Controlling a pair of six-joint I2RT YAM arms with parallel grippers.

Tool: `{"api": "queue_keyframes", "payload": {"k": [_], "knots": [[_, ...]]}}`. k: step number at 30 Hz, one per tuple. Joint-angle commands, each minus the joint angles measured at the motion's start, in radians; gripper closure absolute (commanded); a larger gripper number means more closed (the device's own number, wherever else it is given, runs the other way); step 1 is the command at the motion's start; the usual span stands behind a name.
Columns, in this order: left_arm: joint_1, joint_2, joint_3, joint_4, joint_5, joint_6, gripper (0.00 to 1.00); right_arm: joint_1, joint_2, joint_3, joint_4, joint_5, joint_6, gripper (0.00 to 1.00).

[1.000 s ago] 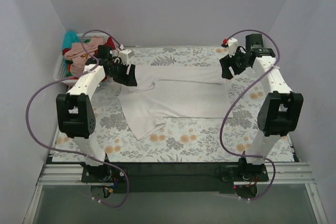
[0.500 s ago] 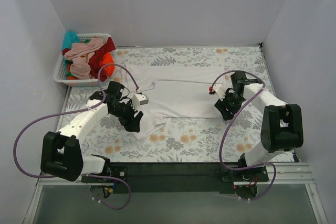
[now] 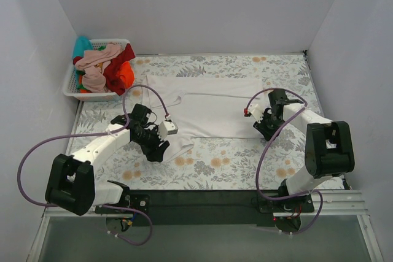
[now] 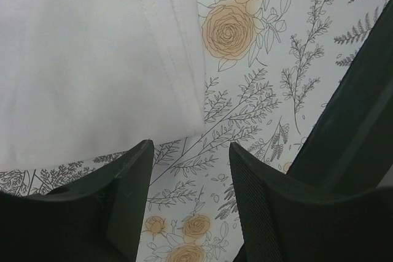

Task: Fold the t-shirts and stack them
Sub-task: Fold the tshirt

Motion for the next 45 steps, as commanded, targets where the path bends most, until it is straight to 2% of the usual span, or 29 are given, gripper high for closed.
{"api": "queue_keyframes", "payload": {"k": [1,5,10,15,18,22,23,26,30,36,45], "knots": [[-0.027,-0.034,-0.022,0.073,-0.038,0.011,0.49,-0.002,0.015,-0.029,0.051,0.035,-0.020,0.66],[-0.077,-0.026,-0.059,0.116,-0.093,0.005,0.51,-0.002,0.022,-0.033,0.055,0.039,-0.014,0.83],[-0.107,-0.017,-0.082,0.130,-0.133,0.022,0.52,-0.002,0.032,-0.026,0.055,0.042,-0.009,0.99],[-0.145,-0.019,-0.136,0.177,-0.191,0.022,0.55,-0.002,0.035,-0.017,0.052,0.039,-0.006,0.99],[-0.157,-0.023,-0.169,0.196,-0.227,0.026,0.60,0.000,0.032,-0.017,0.048,0.032,-0.005,0.99],[-0.160,-0.051,-0.182,0.196,-0.233,0.020,0.78,-0.002,0.020,-0.014,0.040,0.026,0.003,0.99],[-0.162,-0.055,-0.180,0.191,-0.233,0.019,0.87,0.000,0.017,-0.013,0.034,0.026,0.002,0.99],[-0.160,-0.075,-0.170,0.168,-0.250,0.013,0.99,-0.002,-0.009,-0.013,0.025,0.025,0.003,0.99],[-0.139,-0.094,-0.125,0.127,-0.227,0.000,1.00,-0.008,-0.049,-0.008,-0.012,0.016,0.003,0.99],[-0.059,-0.123,0.005,0.046,-0.110,-0.009,1.00,-0.013,-0.118,0.006,-0.063,-0.011,0.006,0.99],[0.034,-0.123,0.165,0.045,-0.020,-0.082,1.00,-0.016,-0.182,0.056,-0.127,-0.030,0.008,0.99]]}}
